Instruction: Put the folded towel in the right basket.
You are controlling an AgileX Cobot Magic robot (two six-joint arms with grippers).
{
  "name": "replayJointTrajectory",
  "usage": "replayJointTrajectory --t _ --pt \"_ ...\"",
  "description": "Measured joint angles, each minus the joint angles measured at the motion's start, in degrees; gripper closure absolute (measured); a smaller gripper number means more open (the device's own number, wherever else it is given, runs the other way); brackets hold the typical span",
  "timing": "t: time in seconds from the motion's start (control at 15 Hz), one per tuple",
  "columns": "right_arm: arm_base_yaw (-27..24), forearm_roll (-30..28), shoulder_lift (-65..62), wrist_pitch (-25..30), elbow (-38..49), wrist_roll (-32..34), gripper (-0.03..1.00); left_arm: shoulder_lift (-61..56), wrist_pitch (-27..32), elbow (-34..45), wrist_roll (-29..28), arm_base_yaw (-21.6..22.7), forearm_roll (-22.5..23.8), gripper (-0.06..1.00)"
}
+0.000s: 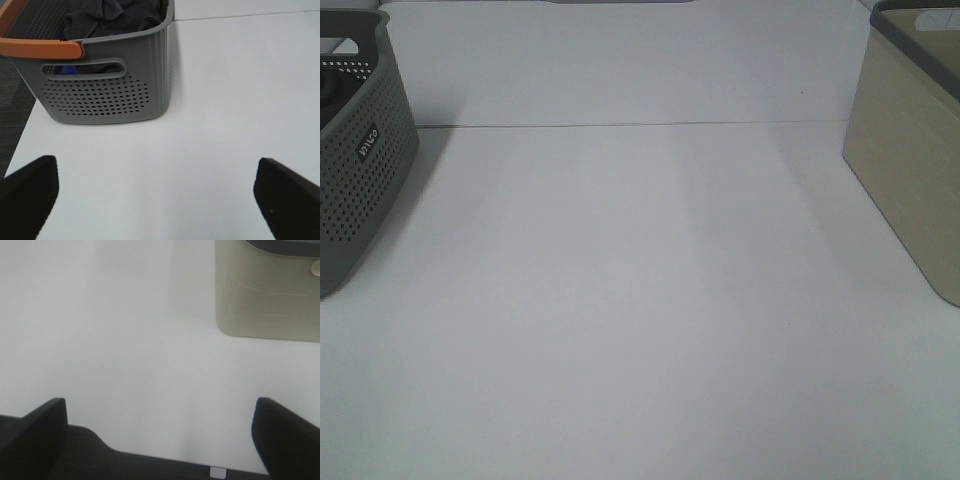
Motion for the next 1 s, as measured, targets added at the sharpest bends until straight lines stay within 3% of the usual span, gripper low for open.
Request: replayJointTrajectory --t 0.2,1.0 --pt "0.00 -0.40 -13.46 -1.43 8.48 -0.17 0.01 0.00 0.00 0.00 0.00 0.00 0.00 -0.05" --pt "0.00 -0.80 -14.61 -1.72 9.22 2.64 0.01 0.00 0.00 0.00 0.00 0.40 -0.63 -0.05"
